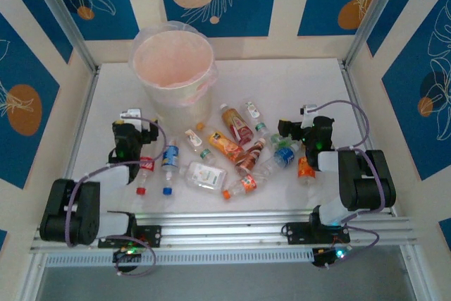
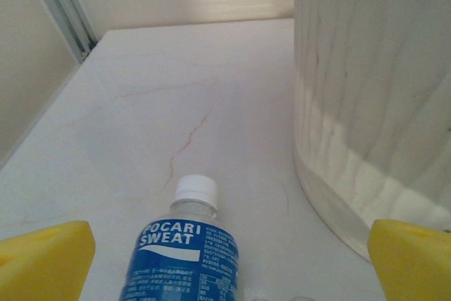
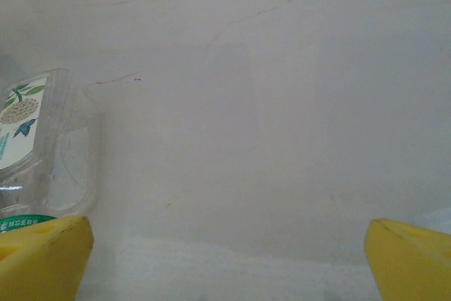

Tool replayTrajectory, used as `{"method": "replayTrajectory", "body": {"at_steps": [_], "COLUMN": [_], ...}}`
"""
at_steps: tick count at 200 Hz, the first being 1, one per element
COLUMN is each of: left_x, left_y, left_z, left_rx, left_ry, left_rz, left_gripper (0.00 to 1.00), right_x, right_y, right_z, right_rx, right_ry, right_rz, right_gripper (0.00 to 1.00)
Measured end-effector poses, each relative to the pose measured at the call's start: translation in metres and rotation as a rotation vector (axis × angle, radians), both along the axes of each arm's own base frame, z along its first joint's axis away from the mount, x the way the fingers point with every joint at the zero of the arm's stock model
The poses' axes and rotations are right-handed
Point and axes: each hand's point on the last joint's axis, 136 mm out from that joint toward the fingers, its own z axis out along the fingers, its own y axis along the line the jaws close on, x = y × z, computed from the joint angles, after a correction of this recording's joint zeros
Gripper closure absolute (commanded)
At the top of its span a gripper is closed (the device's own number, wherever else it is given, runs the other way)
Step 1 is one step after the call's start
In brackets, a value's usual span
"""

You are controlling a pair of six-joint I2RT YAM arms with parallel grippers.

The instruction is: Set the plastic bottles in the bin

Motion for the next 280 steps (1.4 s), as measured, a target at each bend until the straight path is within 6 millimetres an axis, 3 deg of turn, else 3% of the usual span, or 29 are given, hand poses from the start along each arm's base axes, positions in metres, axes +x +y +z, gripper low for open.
{"method": "replayTrajectory", "body": {"at_steps": [75, 133, 158, 210, 280], "left_x": [-0.035, -0.051, -0.054, -0.054, -0.055], "left_y": [0.01, 0.022, 0.031, 0.04, 0.038], "left_z": [0.072, 0.115, 0.128, 0.115, 0.052], "left_rx": [-0.054, -0.126, -0.141, -0.083, -0.016], "left_ry": [-0.097, -0.051, 0.017, 0.263, 0.579], "left_rz": [0.052, 0.148, 0.217, 0.299, 0.296], "left_gripper": [0.0, 0.0, 0.01, 0.0, 0.0], "right_x": [-0.01, -0.03, -0.046, -0.072, -0.082], "right_y": [-0.009, -0.013, -0.017, -0.026, -0.027], "right_z": [0.047, 0.12, 0.14, 0.139, 0.123], "right_rx": [-0.002, 0.02, 0.043, 0.093, 0.109], "right_ry": [-0.047, -0.111, -0.111, 0.002, 0.176], "right_rz": [-0.065, -0.148, -0.192, -0.275, -0.314], "right_gripper": [0.01, 0.01, 0.01, 0.01, 0.01]}}
